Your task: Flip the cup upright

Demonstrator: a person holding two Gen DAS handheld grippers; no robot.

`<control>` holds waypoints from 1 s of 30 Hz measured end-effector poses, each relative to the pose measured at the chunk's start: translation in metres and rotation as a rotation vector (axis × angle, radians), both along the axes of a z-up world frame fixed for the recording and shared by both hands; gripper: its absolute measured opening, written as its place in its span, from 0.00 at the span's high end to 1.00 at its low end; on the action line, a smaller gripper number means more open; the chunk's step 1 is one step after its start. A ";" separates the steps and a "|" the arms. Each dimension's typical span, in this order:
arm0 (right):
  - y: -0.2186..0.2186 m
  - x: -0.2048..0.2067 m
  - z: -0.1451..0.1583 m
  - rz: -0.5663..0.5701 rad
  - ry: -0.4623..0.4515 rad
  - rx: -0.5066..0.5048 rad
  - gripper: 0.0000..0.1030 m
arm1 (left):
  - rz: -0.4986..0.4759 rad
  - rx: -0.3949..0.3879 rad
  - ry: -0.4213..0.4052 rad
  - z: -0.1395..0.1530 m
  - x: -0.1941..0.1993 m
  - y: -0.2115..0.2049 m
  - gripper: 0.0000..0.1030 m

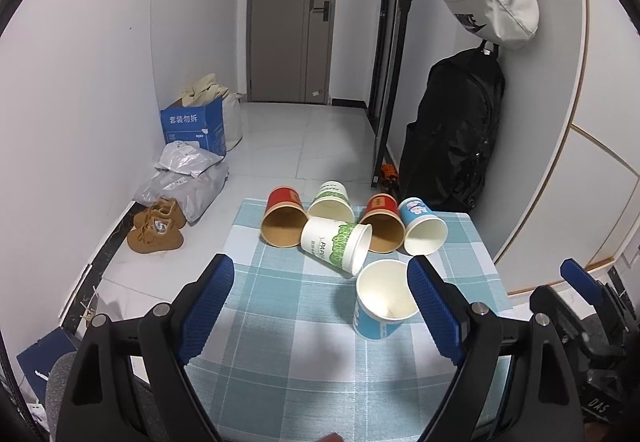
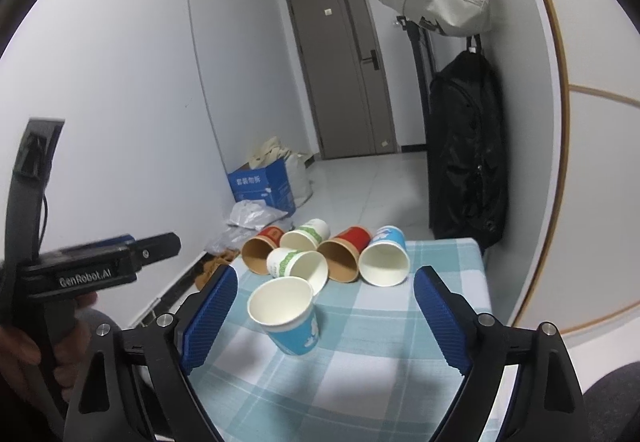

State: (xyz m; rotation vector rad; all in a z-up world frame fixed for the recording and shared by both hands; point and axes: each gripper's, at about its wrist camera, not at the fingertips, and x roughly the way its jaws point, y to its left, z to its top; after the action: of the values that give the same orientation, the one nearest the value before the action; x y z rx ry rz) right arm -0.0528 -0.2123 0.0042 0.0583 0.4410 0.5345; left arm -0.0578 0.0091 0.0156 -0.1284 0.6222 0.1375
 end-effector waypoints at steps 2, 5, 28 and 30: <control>-0.002 -0.002 -0.004 -0.008 -0.001 -0.006 0.11 | 0.003 0.001 -0.001 -0.002 -0.001 0.000 0.17; -0.004 -0.001 -0.005 -0.016 0.015 0.002 0.11 | 0.012 0.002 0.000 -0.004 -0.001 0.000 0.17; 0.007 -0.002 -0.005 0.000 0.010 -0.036 0.07 | -0.003 -0.013 -0.006 -0.010 -0.005 -0.001 0.17; 0.007 -0.002 -0.004 0.001 0.009 -0.035 0.07 | -0.004 -0.012 -0.008 -0.010 -0.004 -0.001 0.17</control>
State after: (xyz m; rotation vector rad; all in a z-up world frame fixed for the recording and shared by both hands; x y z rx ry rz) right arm -0.0550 -0.2048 -0.0002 0.0267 0.4592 0.5273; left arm -0.0622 0.0077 0.0052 -0.1393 0.6158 0.1296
